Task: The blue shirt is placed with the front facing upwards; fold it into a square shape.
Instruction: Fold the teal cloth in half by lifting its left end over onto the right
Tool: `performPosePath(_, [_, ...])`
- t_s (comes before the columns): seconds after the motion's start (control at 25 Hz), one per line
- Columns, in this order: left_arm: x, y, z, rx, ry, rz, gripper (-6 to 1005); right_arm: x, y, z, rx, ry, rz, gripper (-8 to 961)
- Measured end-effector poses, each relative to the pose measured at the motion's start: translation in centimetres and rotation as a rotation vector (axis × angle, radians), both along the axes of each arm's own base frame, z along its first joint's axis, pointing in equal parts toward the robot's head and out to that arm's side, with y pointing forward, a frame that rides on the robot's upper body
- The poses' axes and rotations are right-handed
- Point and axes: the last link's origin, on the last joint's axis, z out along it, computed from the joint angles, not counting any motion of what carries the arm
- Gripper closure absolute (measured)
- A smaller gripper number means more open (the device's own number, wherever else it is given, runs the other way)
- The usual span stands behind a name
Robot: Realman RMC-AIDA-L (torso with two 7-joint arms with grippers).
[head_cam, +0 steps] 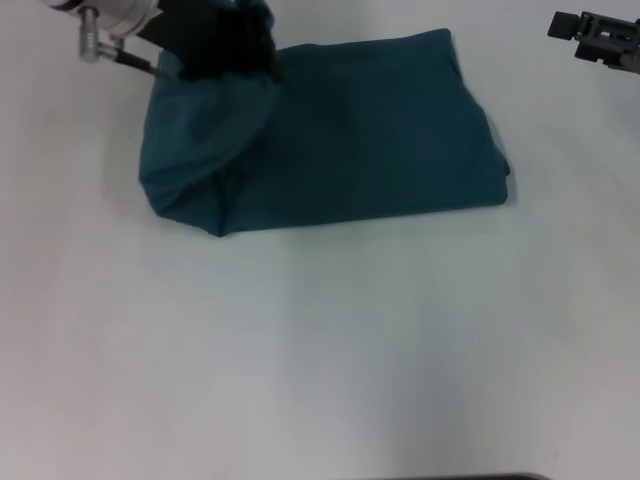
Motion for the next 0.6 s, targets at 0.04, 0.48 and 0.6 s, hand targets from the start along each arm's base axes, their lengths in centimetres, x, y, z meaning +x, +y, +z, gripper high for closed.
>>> performPosePath(0.04, [0.4,0.1,-0.2,0.002,-0.016,-0.006,973,0.0,0.0,0.0,0.0,-0.001,-0.001,9])
performPosePath(0.48, [2.3,0.3,-2.7,0.009,-0.128,-0.027,974,0.2,-0.1,-0.2,-0.012,-0.011,-0.004,8])
performPosePath(0.6, [2.8,0.2,-3.5,0.004,-0.155,-0.033,974,0.1,0.0,-0.3,-0.016,-0.015,-0.003,8])
